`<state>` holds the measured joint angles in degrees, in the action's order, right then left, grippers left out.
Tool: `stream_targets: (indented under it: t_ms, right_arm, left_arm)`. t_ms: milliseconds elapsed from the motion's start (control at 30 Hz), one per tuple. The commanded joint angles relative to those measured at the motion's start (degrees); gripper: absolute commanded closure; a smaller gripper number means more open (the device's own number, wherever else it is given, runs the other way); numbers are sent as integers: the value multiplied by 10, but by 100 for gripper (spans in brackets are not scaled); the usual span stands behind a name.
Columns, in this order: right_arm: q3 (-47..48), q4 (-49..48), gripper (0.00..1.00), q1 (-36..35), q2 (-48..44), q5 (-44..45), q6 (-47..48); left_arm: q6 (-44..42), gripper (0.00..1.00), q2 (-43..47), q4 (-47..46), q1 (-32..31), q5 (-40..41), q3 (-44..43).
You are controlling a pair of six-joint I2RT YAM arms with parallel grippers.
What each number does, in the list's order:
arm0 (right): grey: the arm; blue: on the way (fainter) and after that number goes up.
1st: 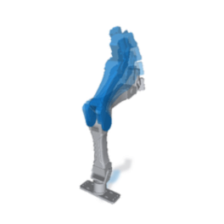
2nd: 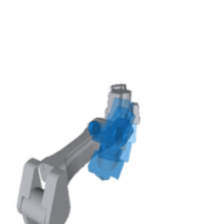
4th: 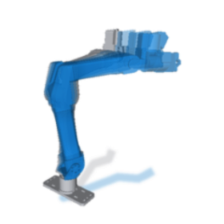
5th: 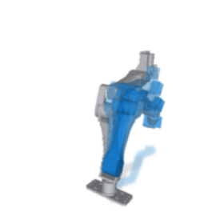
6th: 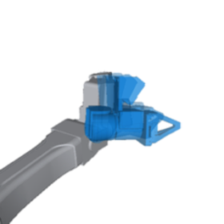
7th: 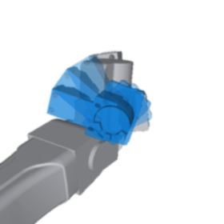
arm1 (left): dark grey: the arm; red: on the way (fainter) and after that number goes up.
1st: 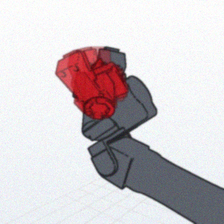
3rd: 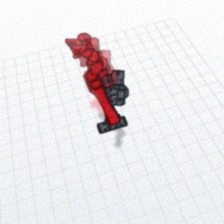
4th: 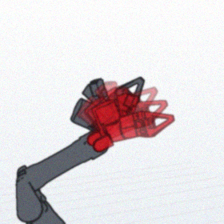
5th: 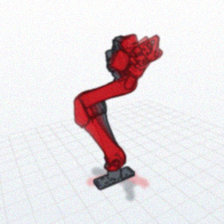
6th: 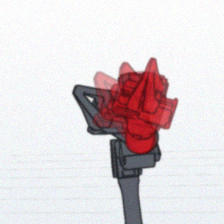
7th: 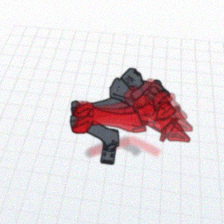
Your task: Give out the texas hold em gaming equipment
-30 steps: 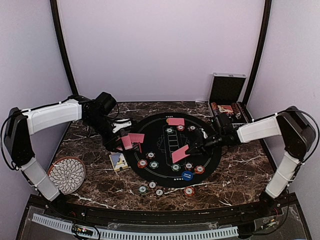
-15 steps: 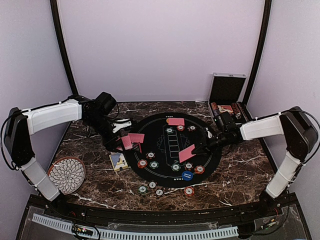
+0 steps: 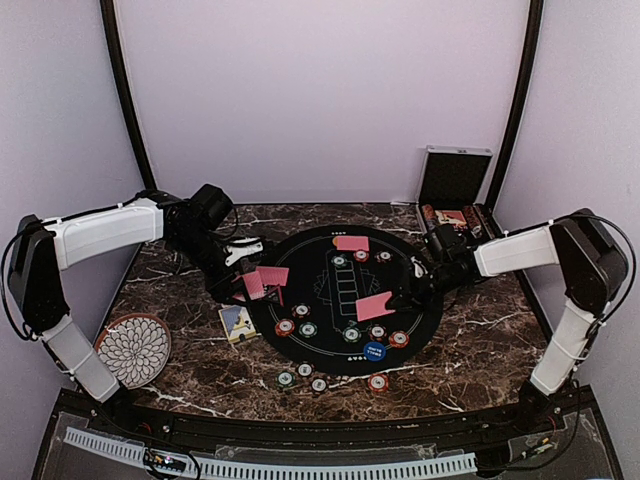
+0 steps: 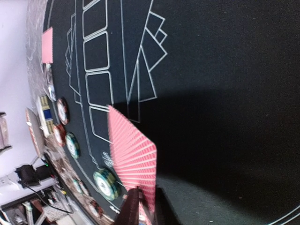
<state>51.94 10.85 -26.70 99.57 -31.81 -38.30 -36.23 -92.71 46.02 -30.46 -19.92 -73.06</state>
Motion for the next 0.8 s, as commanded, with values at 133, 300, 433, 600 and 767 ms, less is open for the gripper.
stream_targets:
  t_ms: [133, 300, 433, 600, 767]
  right_arm:
    - [26, 76, 54, 3, -29, 81, 40]
    - [46, 91, 49, 3, -55, 106, 35]
    - [62, 57, 38, -14, -69, 69, 6]
    - [91, -52, 22, -78, -45, -14, -73]
    - [129, -178, 13, -137, 12, -59, -152]
  left_arm:
    - [-7, 100, 26, 16, 0, -17, 1]
    - [-7, 100, 30, 17, 0, -16, 0]
    - [-4, 100, 31, 16, 1, -18, -2]
    - [-2, 100, 30, 14, 1, -20, -7]
    - [5, 100, 27, 10, 0, -25, -9]
